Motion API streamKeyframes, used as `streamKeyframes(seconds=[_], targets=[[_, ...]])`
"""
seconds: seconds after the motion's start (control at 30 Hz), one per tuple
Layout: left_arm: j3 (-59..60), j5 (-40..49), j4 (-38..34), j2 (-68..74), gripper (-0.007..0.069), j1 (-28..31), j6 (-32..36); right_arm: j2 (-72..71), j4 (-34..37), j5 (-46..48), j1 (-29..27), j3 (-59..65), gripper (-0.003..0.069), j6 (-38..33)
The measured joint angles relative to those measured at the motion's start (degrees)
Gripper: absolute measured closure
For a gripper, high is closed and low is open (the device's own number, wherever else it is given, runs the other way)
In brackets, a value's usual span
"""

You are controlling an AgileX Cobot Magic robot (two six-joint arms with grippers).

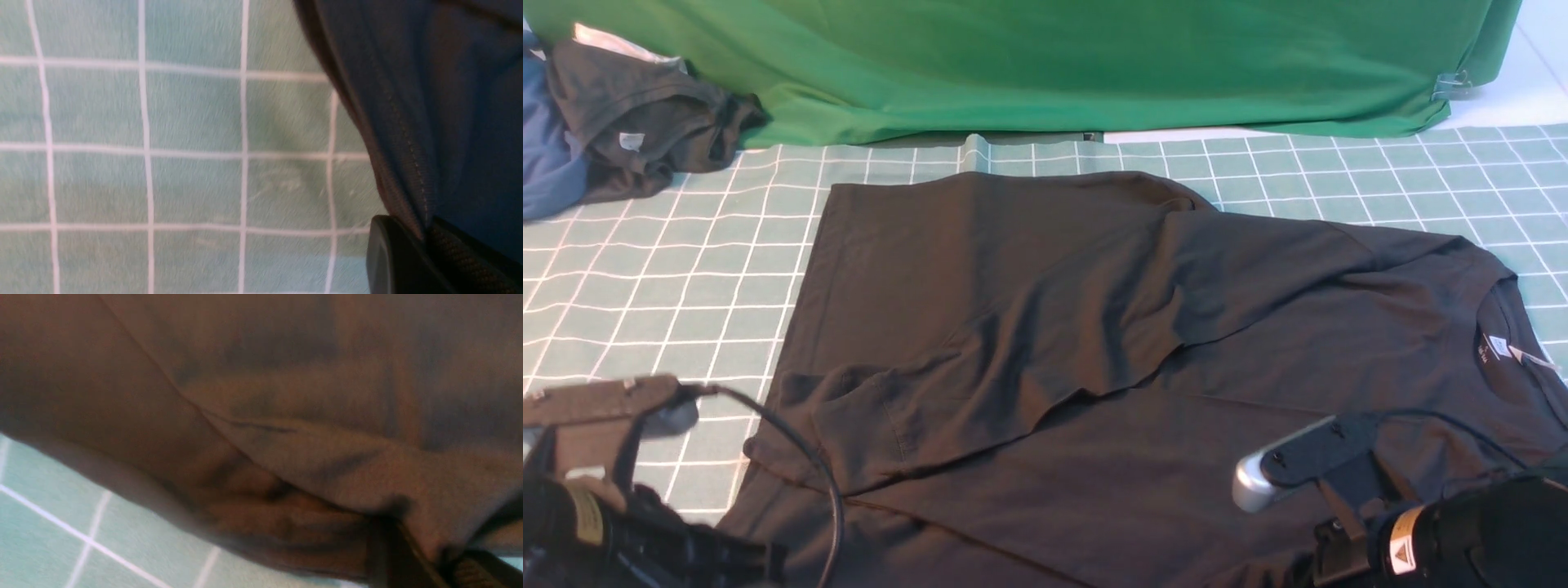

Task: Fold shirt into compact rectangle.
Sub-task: 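Grasp the near edge of the shirt at its hem and shoulder corners, then fold the black garment in half by bringing its near edge over to the far edge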

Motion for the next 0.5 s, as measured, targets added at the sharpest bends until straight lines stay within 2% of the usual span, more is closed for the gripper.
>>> streamKeyframes(seconds=[0.23,0.4,0.5], targets=[[-7.6,0.0,3.0,0.5,0.0612,0.0,-2.4,-1.1,-3.4,7.3,-1.8,-6.5,0.0624,-0.1],[-14.4,0.0,6.2,5.7,0.0612,0.0,-3.2,-1.2,-5.7,11.5,-8.0,-12.6,0.0624,-0.6],[-18.3,-1.0,7.7,10.2,0.0612,0.2,-3.5,-1.2,-6.2,14.3,-11.7,-17.4,0.0624,-3.4]])
